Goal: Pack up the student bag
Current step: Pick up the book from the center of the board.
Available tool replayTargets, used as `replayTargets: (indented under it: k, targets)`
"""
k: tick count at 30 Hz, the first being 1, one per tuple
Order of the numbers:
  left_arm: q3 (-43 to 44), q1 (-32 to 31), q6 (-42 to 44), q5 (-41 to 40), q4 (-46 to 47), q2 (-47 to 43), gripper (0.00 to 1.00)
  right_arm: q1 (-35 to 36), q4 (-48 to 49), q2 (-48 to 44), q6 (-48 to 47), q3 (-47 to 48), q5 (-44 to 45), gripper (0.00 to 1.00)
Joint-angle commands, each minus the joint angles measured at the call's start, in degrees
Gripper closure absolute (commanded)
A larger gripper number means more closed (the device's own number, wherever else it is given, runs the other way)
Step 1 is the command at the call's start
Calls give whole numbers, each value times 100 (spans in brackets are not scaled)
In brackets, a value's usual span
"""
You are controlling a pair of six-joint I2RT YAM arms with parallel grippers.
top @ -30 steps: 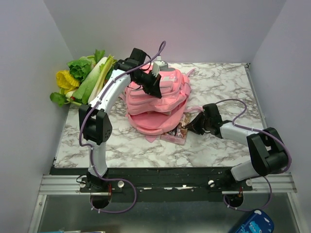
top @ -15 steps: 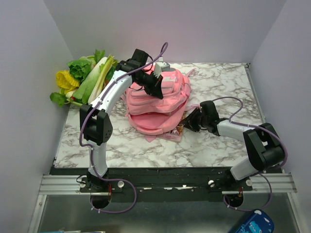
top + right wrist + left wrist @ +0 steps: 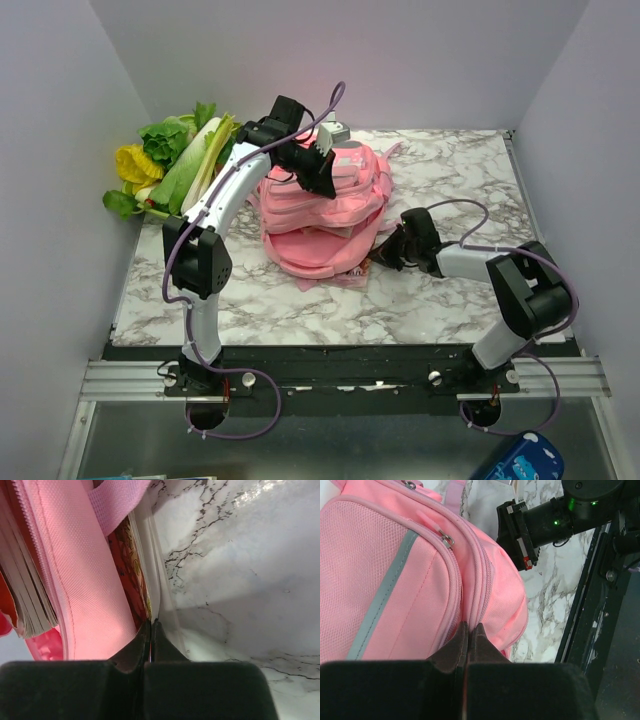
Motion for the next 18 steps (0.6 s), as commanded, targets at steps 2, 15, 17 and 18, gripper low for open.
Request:
replayTargets:
  k: [2, 15, 17, 18]
  targets:
    - [300, -75, -87, 221, -107, -108, 100, 102, 142, -324, -68, -72, 425, 100]
    - [818, -23, -244, 107, -168, 15, 100, 67, -1219, -3944, -324, -899, 672, 99]
    - [1038, -23, -297, 90, -177, 77, 100, 67, -1545, -4270, -254, -890, 585, 99]
    - [1099, -23, -341, 81, -160, 86, 100, 58, -1598, -4515, -218, -838, 532, 99]
